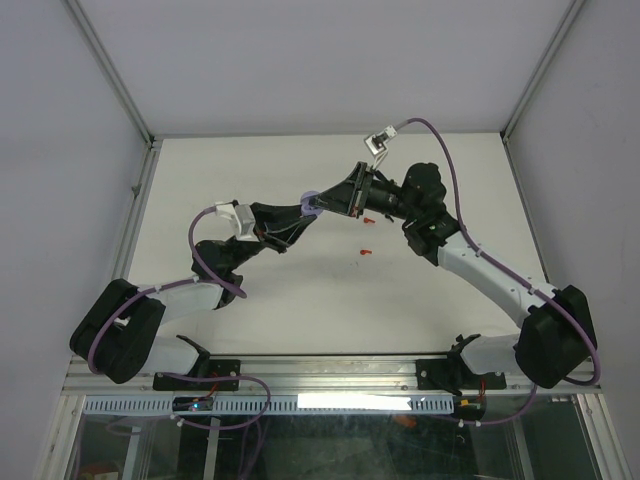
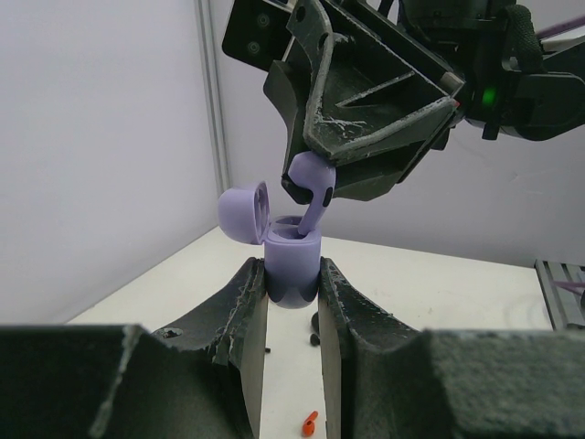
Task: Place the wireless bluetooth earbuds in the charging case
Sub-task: Place the earbud in the charging case.
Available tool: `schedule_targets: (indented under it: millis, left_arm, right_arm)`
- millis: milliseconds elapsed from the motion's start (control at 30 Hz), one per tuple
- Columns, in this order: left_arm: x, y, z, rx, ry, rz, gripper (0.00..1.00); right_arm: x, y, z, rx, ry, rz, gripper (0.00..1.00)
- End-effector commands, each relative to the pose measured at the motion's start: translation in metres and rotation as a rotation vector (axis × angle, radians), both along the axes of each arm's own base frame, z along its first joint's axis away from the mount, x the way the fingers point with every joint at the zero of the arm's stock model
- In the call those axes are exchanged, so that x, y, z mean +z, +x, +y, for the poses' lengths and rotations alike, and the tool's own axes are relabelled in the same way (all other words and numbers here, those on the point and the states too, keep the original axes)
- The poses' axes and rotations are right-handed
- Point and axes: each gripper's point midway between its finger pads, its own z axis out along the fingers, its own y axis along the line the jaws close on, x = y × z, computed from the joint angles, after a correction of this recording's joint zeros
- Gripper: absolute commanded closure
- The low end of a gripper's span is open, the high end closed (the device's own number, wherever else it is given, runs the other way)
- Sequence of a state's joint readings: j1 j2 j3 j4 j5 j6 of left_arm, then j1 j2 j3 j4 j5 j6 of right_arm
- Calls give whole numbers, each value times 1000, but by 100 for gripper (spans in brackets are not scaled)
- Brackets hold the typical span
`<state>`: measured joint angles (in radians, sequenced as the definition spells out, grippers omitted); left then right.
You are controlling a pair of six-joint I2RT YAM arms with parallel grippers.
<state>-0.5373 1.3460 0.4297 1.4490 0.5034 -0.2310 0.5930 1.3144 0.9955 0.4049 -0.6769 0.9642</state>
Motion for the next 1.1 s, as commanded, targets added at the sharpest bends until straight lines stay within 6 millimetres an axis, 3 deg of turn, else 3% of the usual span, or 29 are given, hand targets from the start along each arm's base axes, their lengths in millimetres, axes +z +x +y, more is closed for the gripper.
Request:
schedule_targets:
  millis: [0, 333, 833, 1067]
  left_arm:
    - [80, -43, 22, -10, -177, -338, 100]
    - [84, -43, 20, -15, -173, -359, 100]
    - [87, -48, 25, 9, -175, -389, 100]
    - [87, -47, 26, 22, -174, -398, 100]
  right_arm:
    - [2, 4, -3, -14, 23, -14, 88]
    - [6, -2, 4, 11, 68, 11, 88]
    - [-4, 5, -3, -64, 25, 29, 85]
    - [0, 5, -7, -85, 40, 26, 86]
